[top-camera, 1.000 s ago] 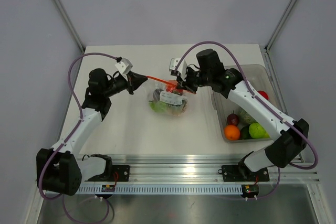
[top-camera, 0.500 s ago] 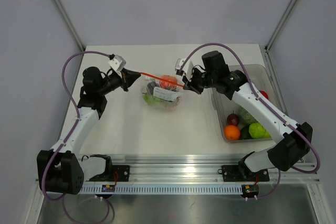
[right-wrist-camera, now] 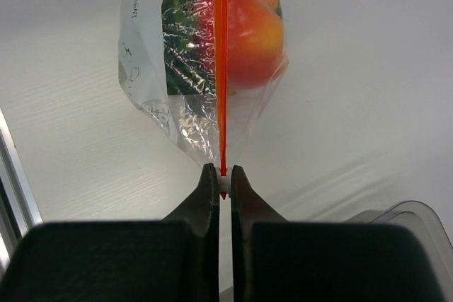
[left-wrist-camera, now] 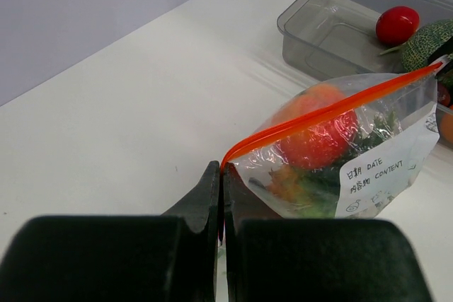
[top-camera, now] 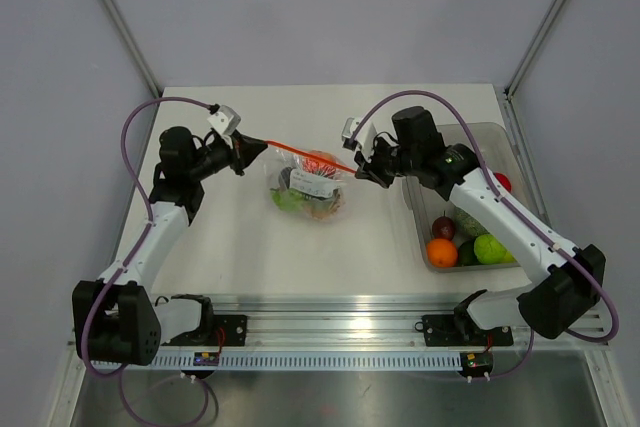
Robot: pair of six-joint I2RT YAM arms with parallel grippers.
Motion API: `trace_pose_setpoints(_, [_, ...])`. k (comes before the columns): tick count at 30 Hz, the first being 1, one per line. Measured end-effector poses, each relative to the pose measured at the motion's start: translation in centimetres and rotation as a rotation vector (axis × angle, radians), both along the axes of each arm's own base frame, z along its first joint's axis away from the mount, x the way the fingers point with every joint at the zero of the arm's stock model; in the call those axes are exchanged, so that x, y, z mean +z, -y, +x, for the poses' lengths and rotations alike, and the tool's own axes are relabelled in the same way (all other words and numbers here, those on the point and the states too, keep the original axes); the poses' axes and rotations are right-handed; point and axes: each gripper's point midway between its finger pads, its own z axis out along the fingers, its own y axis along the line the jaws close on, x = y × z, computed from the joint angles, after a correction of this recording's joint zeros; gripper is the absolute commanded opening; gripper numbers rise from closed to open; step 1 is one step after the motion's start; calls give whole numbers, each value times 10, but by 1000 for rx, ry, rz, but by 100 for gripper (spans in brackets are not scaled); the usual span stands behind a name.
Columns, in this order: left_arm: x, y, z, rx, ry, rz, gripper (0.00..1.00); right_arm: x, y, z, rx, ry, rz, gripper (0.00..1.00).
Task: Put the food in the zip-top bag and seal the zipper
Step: Place the zipper food storage bag at the center of the board.
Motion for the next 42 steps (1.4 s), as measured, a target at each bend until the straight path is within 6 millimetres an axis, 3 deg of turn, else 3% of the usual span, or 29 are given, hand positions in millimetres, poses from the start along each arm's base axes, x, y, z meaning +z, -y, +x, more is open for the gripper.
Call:
trace_pose_setpoints(6, [1, 0, 0, 0, -9, -14, 0, 1, 2, 6, -34, 11, 1, 0])
trace_pose_setpoints(9, [6, 2, 8, -3, -21, -32, 0, 5, 4, 18, -85, 37, 0, 0])
trace_pose_setpoints(12, [13, 3, 25, 3, -25, -49, 0, 11, 5, 39, -140, 68, -11, 0])
trace_pose_setpoints(16, [32, 2, 55, 15, 0, -83, 0, 27, 5, 83, -234, 163, -8, 3])
trace_pose_setpoints(17, [37, 2, 60, 19, 9, -89, 4, 32, 5, 92, -252, 187, -2, 6])
trace_pose_setpoints(18, [44, 2, 65, 23, 23, -96, 19, 39, 4, 99, -264, 211, 8, 12])
trace_pose_setpoints(19, [50, 1, 69, 26, 39, -102, 48, 44, 3, 103, -272, 228, 19, 31])
trace_pose_setpoints(21, [62, 1, 72, 33, 65, -115, 66, 51, 0, 105, -265, 244, 46, 58])
trace_pose_setpoints(23, [75, -1, 73, 48, 100, -122, 96, 56, -7, 102, -234, 244, 80, 78])
trace_pose_setpoints(24, [80, -3, 72, 61, 112, -124, 99, 56, -10, 97, -217, 239, 97, 82])
trace_pose_setpoints(29, [104, -15, 61, 150, 153, -146, 99, 28, -11, 64, -188, 168, 117, 87])
trace_pose_setpoints(31, [114, -21, 50, 185, 163, -149, 99, 19, -8, 58, -219, 130, 115, 99])
trace_pose_setpoints(37, [135, -38, 10, 287, 179, -157, 99, 20, 23, 64, -502, 64, 143, 99])
trace_pose_setpoints(42, [124, -54, -15, 392, 96, -177, 99, 28, 66, 73, -831, 64, 180, 99])
